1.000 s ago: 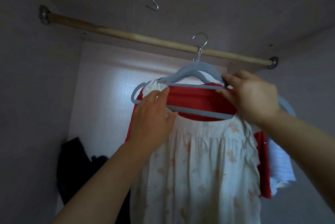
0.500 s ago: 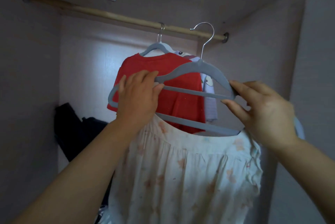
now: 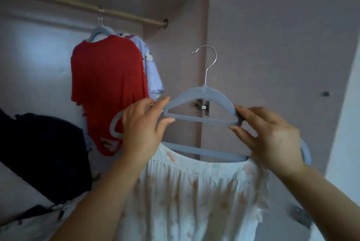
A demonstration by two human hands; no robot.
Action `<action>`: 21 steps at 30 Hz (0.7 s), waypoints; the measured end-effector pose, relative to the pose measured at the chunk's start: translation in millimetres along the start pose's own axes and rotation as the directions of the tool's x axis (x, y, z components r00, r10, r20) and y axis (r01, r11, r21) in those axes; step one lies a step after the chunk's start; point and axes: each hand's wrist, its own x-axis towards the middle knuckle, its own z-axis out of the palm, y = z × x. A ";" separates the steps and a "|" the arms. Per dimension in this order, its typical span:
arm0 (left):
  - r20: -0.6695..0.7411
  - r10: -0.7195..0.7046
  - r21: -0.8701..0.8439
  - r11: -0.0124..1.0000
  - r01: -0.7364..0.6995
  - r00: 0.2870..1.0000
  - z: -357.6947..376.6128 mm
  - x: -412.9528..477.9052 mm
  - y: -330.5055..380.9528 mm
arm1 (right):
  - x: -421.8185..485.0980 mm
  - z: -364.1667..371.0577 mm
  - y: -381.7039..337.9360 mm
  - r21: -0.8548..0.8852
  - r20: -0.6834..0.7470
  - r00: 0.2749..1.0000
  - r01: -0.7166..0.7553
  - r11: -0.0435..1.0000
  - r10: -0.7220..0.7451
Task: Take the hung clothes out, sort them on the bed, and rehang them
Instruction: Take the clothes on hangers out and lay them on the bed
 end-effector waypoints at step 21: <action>0.086 0.319 -0.818 0.564 -0.116 0.944 -124.2 -160.0 452.4 | -186.3 -564.3 -41.2 -0.799 0.129 0.892 -0.166 0.578 0.434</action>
